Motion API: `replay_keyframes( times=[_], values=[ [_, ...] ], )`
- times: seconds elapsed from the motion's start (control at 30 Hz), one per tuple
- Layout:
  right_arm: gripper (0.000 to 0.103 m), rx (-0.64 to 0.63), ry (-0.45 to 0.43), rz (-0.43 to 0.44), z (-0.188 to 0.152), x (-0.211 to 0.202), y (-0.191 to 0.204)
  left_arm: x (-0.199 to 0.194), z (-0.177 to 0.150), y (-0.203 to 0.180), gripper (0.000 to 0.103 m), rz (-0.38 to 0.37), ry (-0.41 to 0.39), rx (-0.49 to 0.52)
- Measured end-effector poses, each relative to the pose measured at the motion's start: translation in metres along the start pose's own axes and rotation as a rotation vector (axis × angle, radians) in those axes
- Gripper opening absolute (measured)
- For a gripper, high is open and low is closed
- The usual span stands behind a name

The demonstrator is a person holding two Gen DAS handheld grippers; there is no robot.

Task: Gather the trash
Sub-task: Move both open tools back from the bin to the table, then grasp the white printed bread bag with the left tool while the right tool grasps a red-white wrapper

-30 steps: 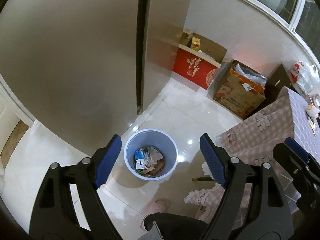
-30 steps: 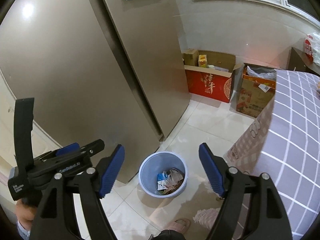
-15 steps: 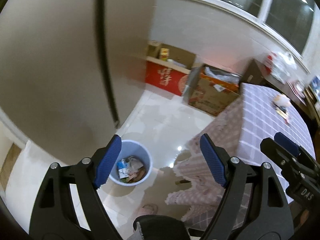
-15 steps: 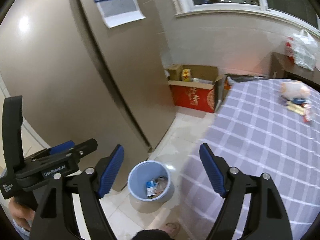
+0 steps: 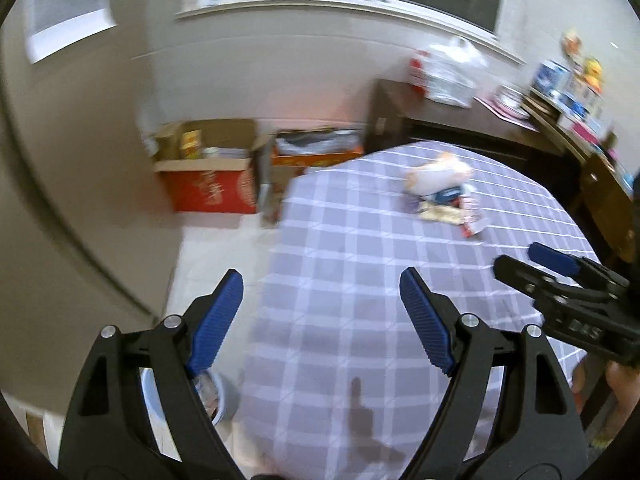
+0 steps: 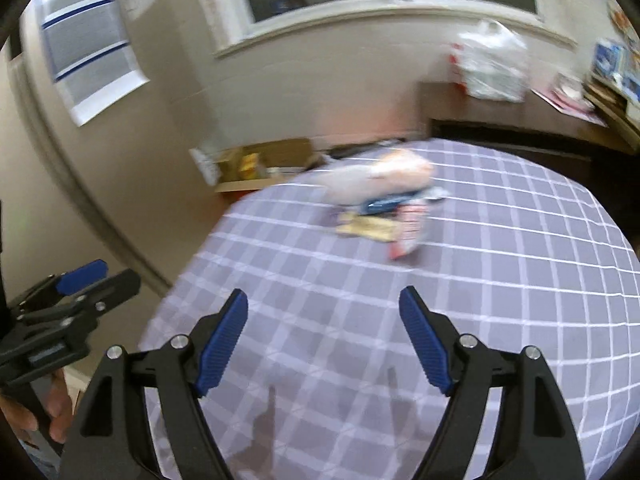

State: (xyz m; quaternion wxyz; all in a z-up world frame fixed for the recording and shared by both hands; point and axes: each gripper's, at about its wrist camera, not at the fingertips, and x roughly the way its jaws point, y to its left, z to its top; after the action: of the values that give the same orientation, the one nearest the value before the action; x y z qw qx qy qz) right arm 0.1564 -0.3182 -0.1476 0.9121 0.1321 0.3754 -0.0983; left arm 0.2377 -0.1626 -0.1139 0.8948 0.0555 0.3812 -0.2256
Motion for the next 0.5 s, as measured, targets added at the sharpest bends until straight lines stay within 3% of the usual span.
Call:
replay_keyframes(
  times=[0.13,0.3,0.37,0.43,0.5],
  values=[
    [0.071,0.059,0.031,-0.015,0.014,0.027,-0.042,0.042,0.026,-0.036,0.08,-0.054,0.008,0.083],
    [0.066,0.096,0.054,-0.014,0.035,0.063,-0.075,0.083,0.052,-0.067,0.08,-0.033,-0.016,0.164],
    [0.051,0.114,0.07,0.012,0.039,0.077,-0.082,0.096,0.06,-0.073,0.08,-0.043,-0.016,0.171],
    [0.042,0.098,0.064,0.022,0.04,0.084,-0.084,0.111,0.067,-0.08,0.08,-0.058,-0.013,0.177],
    [0.016,0.065,0.062,0.008,0.042,0.088,-0.083,0.124,0.069,-0.087,0.08,-0.075,-0.011,0.201]
  ],
)
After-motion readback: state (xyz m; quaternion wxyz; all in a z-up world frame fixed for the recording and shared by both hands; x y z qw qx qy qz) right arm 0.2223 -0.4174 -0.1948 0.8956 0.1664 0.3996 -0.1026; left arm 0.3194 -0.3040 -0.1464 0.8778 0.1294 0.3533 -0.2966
